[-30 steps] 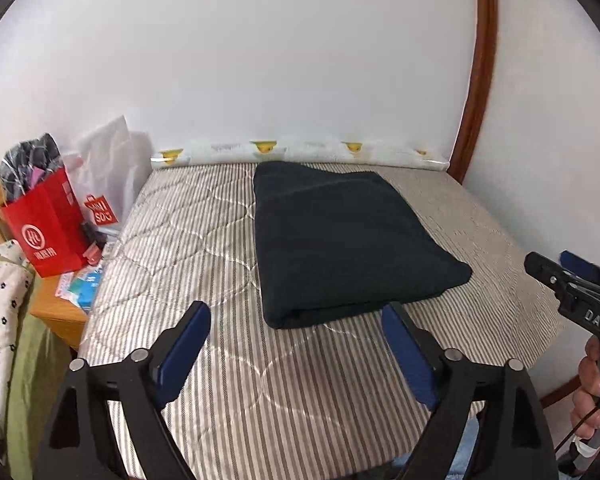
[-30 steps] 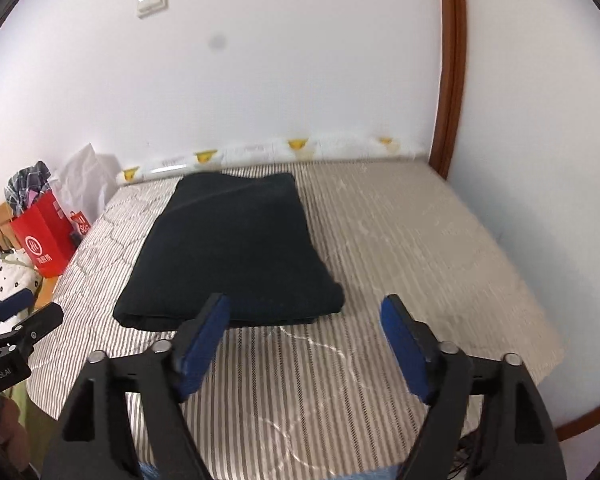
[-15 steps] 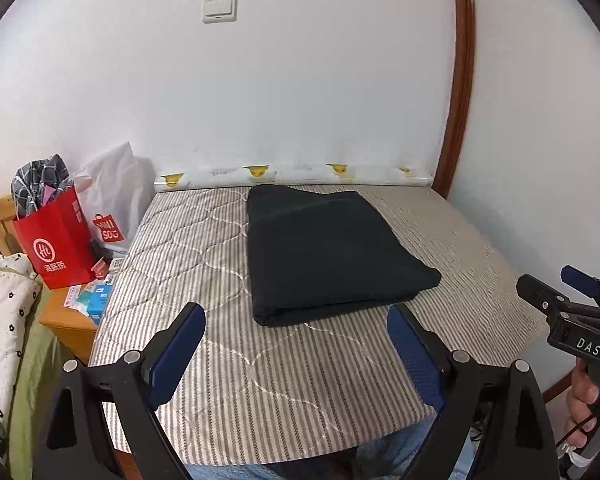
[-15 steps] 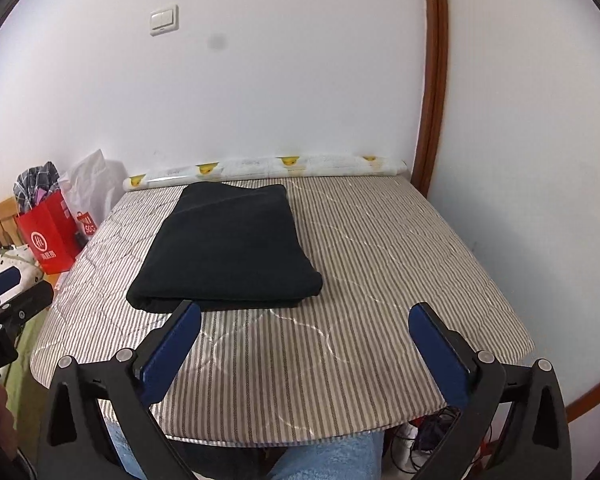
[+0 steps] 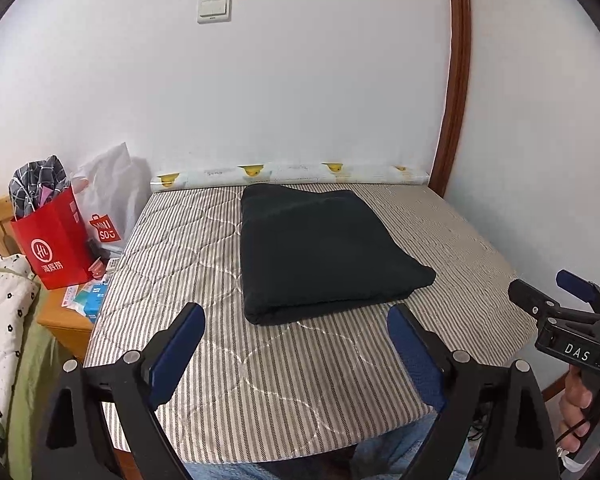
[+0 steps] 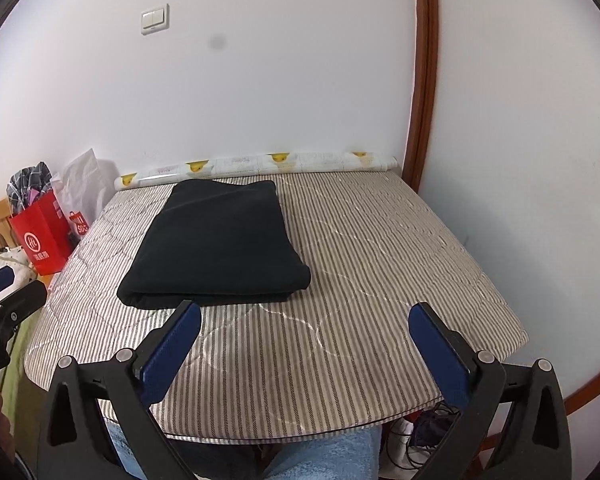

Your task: Fold small clothes

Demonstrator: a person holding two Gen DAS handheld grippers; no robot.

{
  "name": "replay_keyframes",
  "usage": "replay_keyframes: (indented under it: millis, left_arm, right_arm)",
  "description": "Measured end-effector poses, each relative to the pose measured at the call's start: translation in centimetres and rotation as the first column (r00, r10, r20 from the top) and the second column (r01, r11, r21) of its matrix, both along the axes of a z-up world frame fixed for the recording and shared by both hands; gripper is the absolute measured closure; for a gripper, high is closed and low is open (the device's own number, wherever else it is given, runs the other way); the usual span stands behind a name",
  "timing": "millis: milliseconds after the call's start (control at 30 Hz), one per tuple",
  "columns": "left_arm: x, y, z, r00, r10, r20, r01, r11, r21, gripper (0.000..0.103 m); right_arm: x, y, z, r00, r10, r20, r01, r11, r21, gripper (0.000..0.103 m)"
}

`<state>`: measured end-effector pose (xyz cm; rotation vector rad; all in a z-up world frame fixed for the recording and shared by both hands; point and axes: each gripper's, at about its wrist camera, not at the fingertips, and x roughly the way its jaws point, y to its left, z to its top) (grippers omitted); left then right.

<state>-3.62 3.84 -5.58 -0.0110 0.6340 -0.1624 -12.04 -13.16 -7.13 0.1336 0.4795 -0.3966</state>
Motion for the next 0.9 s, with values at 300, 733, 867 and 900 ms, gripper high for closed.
replay_keyframes:
  millis: [300, 733, 867, 900]
  left_arm:
    - [0.10, -0.24, -0.11, 1.000, 0.003, -0.009, -0.003, 1.000, 0.003, 0.011]
    - [0.17, 0.16, -0.10, 1.000, 0.005, -0.011, -0.005, 1.000, 0.000, 0.011]
    - [0.11, 0.20, -0.12, 1.000, 0.011, -0.011, -0.011, 1.000, 0.000, 0.011]
    - [0.06, 0.27, -0.10, 1.000, 0.011, -0.011, -0.011, 1.000, -0.003, 0.011]
  right_arm:
    - [-0.19, -0.23, -0.14, 1.000, -0.014, 0.001, 0.014, 1.000, 0.008, 0.001]
    - [-0.13, 0.02, -0.04, 1.000, -0.017, -0.004, 0.017, 1.000, -0.011, 0.001]
    - [-0.15, 0.18, 0.03, 1.000, -0.014, -0.002, 0.014, 1.000, -0.013, 0.001]
    - [-0.13, 0.26, 0.05, 1.000, -0.014, -0.002, 0.014, 1.000, -0.014, 0.001]
